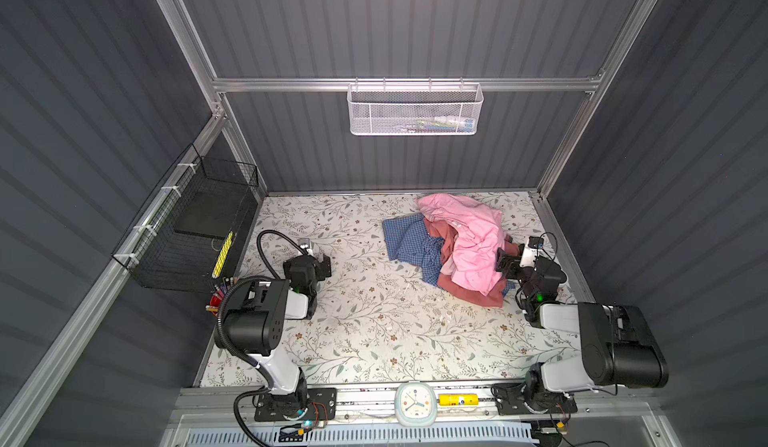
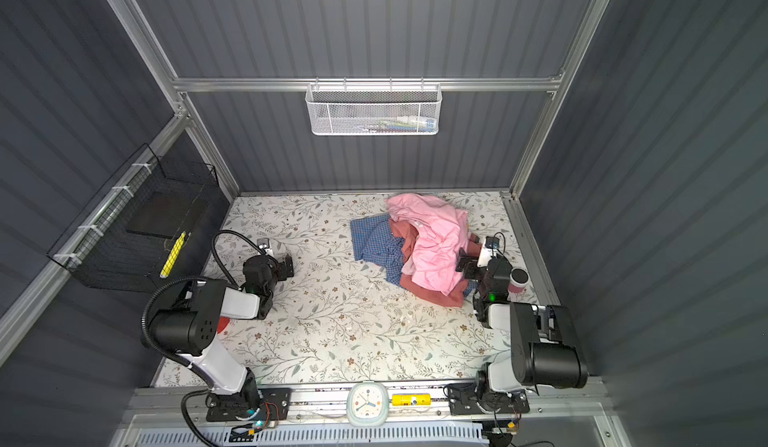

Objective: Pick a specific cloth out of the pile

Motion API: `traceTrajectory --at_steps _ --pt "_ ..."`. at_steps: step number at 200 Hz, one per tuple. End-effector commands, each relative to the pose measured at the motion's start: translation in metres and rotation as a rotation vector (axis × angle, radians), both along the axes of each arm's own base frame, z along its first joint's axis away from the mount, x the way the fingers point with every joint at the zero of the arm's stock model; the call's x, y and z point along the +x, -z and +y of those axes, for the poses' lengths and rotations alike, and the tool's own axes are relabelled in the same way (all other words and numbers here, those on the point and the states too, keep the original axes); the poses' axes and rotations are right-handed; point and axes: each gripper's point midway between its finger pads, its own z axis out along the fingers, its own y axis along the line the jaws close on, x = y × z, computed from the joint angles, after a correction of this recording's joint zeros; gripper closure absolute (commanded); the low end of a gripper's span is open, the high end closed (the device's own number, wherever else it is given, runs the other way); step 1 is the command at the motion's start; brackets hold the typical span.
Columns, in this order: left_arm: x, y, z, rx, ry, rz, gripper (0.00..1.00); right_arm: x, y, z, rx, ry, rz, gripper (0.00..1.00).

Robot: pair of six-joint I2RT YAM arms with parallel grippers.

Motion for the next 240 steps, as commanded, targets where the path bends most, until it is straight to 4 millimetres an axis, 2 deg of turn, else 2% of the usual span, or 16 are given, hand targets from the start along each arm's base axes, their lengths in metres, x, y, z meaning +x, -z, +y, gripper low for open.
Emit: traceTrajectory --at_steps 1,137,159,177,206,217,235,240 --pt "0.001 0.000 -0.003 -0.012 0.009 -0.005 0.00 0.002 -0.005 0.001 0.003 -0.005 -0.018 0.01" --pt "0.002 0.001 -0.004 -0.014 0.014 -0.001 0.00 0.001 -0.008 -0.003 0.011 0.015 -0.028 0.01" --pt "0.001 0.001 -0.004 -0.013 0.012 -0.004 0.00 0.000 -0.018 -0.012 0.021 0.070 -0.008 0.01" --pt "0.005 -0.007 -0.003 -0.011 0.005 0.006 0.00 -0.001 -0.026 -0.020 0.087 0.110 0.081 0.01" --pt "0.014 -0.019 0.000 -0.056 -0.056 0.207 0.00 -0.010 -0.038 -0.019 0.234 0.122 0.191 0.01" --pt "0.015 -0.022 -0.006 -0.093 -0.044 0.274 0.00 -0.016 -0.042 -0.018 0.270 0.132 0.221 0.01" --pt "0.017 -0.032 -0.020 -0.183 -0.006 0.287 0.00 -0.023 -0.051 -0.014 0.335 0.136 0.239 0.01" --pt "0.017 -0.035 -0.025 -0.208 0.007 0.276 0.00 -0.026 -0.062 -0.012 0.354 0.133 0.212 0.01"
